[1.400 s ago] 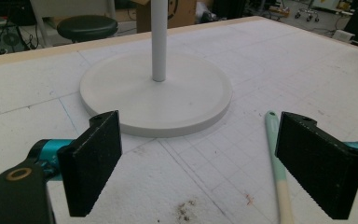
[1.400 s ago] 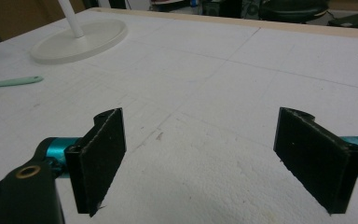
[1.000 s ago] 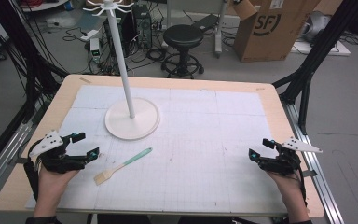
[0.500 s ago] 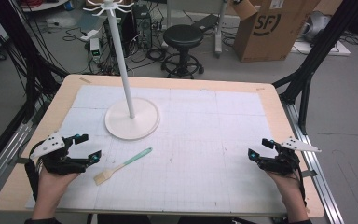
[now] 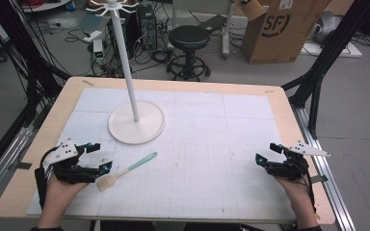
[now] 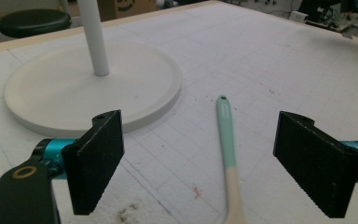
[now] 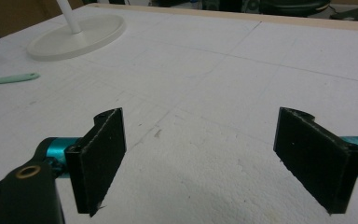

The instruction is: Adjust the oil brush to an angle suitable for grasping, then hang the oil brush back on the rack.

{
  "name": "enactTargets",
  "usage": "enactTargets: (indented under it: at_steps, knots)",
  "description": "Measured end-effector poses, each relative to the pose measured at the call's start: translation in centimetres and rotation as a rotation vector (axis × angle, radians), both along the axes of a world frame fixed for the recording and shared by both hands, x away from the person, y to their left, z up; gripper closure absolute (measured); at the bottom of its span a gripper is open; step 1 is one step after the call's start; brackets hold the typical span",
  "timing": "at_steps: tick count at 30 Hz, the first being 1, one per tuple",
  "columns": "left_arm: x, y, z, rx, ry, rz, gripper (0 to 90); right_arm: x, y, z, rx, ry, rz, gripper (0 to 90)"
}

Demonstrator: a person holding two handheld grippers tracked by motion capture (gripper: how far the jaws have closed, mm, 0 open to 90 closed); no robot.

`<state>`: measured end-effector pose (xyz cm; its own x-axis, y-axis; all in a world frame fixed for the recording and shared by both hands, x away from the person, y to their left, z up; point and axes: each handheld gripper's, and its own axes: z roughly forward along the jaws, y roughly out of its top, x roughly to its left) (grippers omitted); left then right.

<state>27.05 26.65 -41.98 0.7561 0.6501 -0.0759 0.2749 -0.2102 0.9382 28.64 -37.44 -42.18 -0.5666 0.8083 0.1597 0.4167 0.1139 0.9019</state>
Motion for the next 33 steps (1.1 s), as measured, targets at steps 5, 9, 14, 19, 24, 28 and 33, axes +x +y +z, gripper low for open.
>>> enactTargets:
  at_steps: [5, 9, 14, 19, 24, 28, 33]
  knots:
    - [0.0, -0.8, -0.4, 0.024, 0.016, -0.016, 17.6, 0.1, -0.1, 0.0, -0.003, -0.001, 0.002, 16.2]
    - [0.1, -1.2, -0.8, 0.044, 0.03, -0.023, 17.9, 0.1, 0.0, 0.0, -0.002, 0.002, 0.0, 16.2]
    - [0.0, -1.2, -0.8, 0.044, 0.035, -0.024, 17.9, 0.1, 0.0, 0.0, -0.001, 0.002, -0.003, 16.2]
    - [-0.1, -1.2, -0.8, 0.041, 0.031, -0.025, 17.9, 0.2, 0.2, 0.0, 0.004, 0.005, -0.002, 16.2]
    - [-0.1, -1.2, -0.8, 0.033, 0.034, -0.022, 17.9, 0.1, 0.2, 0.0, 0.002, -0.005, 0.004, 16.2]
    - [-0.3, -1.1, -0.7, 0.029, 0.033, -0.022, 17.9, 0.2, 0.1, 0.1, 0.012, -0.007, -0.001, 16.2]
    - [-0.4, -1.4, -0.8, 0.039, 0.042, -0.036, 18.9, 0.3, 0.1, 0.1, 0.009, -0.01, 0.002, 16.2]
